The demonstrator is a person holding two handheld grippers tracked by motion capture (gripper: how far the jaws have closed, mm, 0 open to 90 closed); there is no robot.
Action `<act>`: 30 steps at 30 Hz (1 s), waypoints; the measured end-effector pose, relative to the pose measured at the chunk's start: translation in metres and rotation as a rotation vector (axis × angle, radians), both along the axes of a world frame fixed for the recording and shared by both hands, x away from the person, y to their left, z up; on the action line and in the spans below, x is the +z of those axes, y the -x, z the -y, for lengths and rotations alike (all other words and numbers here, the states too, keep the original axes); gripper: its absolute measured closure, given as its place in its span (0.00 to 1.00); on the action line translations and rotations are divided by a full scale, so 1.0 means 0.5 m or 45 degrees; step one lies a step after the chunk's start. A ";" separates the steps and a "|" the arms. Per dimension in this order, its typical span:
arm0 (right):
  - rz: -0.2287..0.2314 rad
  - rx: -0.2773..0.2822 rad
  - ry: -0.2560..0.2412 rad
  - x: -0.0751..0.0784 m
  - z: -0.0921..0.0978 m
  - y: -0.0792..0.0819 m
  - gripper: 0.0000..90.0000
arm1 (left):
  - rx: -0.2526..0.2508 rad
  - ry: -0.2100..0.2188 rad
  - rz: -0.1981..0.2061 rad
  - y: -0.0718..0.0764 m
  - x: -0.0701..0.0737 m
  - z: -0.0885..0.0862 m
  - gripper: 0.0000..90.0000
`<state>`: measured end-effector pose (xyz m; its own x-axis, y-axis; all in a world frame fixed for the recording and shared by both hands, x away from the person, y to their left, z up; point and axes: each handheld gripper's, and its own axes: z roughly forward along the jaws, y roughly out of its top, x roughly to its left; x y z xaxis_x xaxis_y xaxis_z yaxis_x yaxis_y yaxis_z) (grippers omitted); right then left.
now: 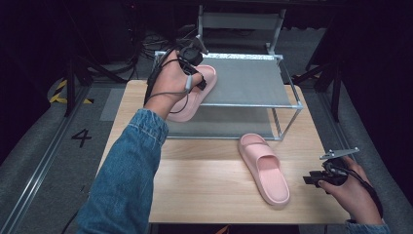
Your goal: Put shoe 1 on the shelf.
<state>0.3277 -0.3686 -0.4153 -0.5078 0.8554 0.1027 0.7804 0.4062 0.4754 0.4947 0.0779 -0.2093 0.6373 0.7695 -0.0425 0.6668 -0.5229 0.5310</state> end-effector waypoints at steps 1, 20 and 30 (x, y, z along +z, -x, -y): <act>-0.003 -0.003 0.000 0.000 -0.001 0.000 0.68 | 0.003 0.005 0.009 0.009 0.005 -0.008 0.68; -0.021 -0.001 0.015 -0.009 -0.012 -0.001 0.67 | 0.153 -0.079 -0.031 0.046 -0.055 -0.170 0.85; -0.022 -0.006 0.014 -0.011 -0.011 -0.002 0.67 | 0.139 -0.038 -0.064 0.053 -0.074 -0.173 0.92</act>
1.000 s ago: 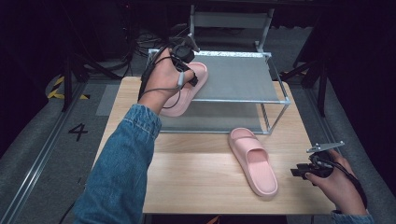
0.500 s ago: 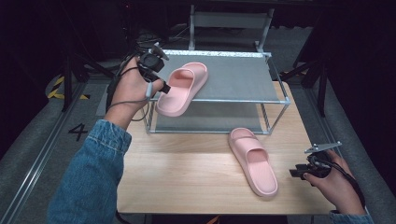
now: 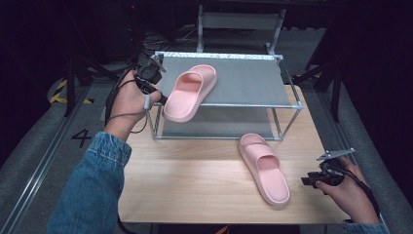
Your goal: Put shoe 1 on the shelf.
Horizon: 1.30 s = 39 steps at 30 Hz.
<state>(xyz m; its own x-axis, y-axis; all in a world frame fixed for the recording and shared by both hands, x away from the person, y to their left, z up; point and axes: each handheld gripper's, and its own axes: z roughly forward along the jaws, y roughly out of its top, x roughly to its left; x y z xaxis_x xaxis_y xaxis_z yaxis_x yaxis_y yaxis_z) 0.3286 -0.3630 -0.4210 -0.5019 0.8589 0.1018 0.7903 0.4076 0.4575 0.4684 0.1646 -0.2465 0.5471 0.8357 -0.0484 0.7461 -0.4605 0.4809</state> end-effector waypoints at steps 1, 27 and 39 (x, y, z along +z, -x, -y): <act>0.001 -0.001 0.000 0.000 0.000 0.000 0.67 | -0.026 0.023 -0.008 0.001 0.000 0.004 0.92; -0.001 0.010 0.004 0.000 -0.003 0.001 0.67 | -0.393 0.084 -0.145 0.130 0.017 0.114 0.86; -0.007 0.010 0.003 -0.003 -0.003 0.001 0.67 | -0.451 0.007 -0.159 0.133 -0.018 0.162 0.88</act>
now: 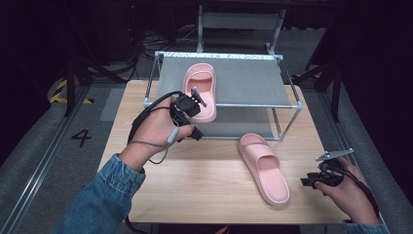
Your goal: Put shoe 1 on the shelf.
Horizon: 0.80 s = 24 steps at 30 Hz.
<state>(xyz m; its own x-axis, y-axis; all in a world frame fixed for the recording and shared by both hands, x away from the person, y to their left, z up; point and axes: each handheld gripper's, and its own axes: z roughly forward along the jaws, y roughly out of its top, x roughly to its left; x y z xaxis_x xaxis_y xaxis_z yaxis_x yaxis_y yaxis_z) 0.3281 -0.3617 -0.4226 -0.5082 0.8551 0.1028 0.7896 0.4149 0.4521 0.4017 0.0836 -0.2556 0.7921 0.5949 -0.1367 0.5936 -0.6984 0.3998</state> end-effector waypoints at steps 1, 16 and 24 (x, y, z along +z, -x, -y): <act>-0.002 0.000 -0.001 0.000 -0.001 0.000 0.67 | 0.000 0.000 0.000 0.000 0.000 0.000 0.88; -0.008 0.009 0.006 -0.003 -0.003 -0.001 0.67 | 0.139 0.025 0.137 -0.070 -0.008 -0.006 0.86; -0.005 0.005 0.005 -0.005 -0.001 -0.002 0.67 | 0.194 0.082 0.150 -0.118 -0.019 -0.003 0.84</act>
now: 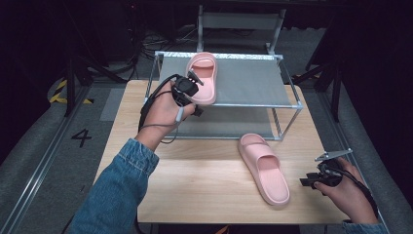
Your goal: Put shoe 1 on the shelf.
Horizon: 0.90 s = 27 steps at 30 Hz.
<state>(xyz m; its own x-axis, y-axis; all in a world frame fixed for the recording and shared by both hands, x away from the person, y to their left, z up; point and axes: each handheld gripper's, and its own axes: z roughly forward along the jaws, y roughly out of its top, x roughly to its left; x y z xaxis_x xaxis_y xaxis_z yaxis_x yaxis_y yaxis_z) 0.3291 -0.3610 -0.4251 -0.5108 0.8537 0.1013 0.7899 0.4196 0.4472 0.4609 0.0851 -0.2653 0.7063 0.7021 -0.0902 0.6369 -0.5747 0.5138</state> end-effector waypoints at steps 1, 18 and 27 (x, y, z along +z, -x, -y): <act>-0.004 0.000 -0.001 0.000 0.000 0.000 0.67 | 0.008 -0.002 -0.001 -0.006 -0.002 0.001 0.84; 0.002 -0.004 -0.010 0.002 0.001 0.001 0.66 | 0.000 0.097 -0.071 -0.051 -0.012 0.013 0.69; 0.000 -0.008 -0.007 0.002 0.001 0.002 0.66 | -0.020 0.068 -0.066 -0.028 0.001 0.003 0.66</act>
